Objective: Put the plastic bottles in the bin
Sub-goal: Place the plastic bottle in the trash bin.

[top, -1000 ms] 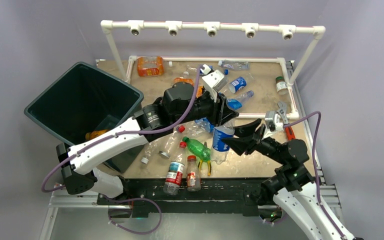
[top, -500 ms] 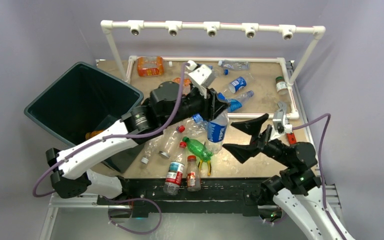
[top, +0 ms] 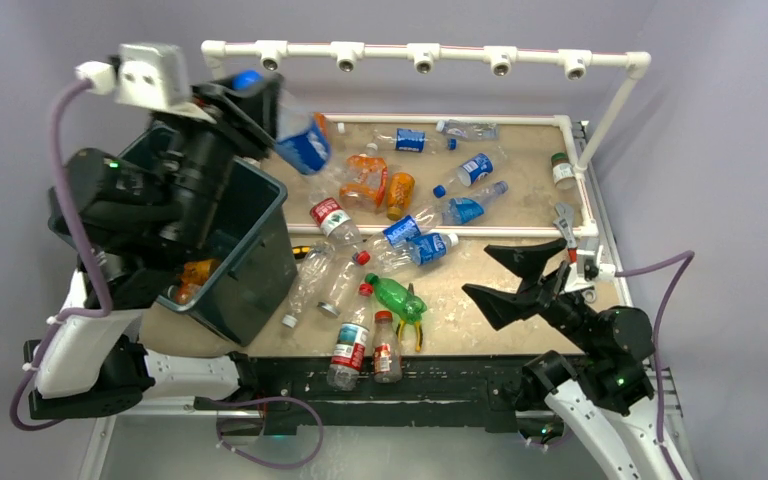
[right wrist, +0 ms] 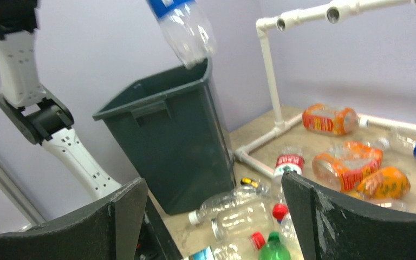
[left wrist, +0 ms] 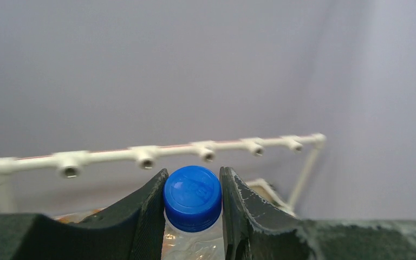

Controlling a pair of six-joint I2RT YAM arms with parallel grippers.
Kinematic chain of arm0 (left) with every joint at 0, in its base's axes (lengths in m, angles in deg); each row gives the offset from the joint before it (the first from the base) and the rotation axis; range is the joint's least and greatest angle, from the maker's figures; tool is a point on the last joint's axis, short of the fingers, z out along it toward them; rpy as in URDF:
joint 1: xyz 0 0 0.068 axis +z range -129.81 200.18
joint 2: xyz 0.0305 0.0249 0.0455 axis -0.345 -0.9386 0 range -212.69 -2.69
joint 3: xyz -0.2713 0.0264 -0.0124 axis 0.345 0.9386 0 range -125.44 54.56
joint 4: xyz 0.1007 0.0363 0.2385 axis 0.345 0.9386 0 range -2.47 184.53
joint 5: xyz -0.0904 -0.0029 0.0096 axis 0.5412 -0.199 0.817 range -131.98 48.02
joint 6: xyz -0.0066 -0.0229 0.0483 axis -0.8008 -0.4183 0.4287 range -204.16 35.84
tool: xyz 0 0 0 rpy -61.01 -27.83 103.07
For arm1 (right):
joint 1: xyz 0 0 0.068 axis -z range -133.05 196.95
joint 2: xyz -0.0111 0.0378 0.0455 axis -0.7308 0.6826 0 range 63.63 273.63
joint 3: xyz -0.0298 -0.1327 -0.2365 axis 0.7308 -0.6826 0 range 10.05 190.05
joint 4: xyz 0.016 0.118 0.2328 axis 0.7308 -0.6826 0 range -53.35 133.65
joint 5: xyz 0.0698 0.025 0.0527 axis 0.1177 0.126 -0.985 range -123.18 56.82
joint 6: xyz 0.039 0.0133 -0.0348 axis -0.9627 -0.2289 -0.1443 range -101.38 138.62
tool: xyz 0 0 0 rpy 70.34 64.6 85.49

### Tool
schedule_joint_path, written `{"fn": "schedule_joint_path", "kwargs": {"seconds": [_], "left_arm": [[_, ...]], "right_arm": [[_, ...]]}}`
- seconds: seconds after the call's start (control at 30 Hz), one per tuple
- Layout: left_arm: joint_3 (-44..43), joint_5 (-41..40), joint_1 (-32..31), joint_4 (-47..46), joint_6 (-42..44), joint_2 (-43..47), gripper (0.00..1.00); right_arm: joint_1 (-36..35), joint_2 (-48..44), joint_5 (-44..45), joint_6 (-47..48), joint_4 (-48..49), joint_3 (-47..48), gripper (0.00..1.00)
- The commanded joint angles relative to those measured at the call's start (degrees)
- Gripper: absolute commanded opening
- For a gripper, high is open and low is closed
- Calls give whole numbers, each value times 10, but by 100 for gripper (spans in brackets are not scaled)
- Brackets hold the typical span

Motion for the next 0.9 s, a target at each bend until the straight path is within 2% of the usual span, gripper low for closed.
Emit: {"fn": "schedule_joint_path", "kwargs": {"seconds": [0.0, 0.1, 0.2, 0.37, 0.5, 0.67, 0.73, 0.87], "left_arm": [[-32, -255, -1, -23, 179, -58, 0], [2, -337, -1, -133, 283, -66, 0], [33, -370, 0, -250, 351, -58, 0], [76, -417, 0, -391, 493, -61, 0], [109, -429, 3, -461, 563, -59, 0], [155, -433, 37, -552, 638, -60, 0], [154, -424, 57, -535, 614, -56, 0], [130, -394, 120, -319, 438, -50, 0]], "right_arm": [[-2, 17, 25, -12, -6, -13, 99], [-2, 24, 27, -11, -5, -15, 99], [-2, 22, 29, -14, -5, -27, 99], [-2, 14, 31, -23, -5, -49, 99], [-2, 10, 37, -30, 8, -65, 99], [-2, 9, 47, -37, 4, -75, 99], [-2, 8, 49, -38, 2, -77, 99], [-2, 5, 55, -39, -1, -80, 99]]}}
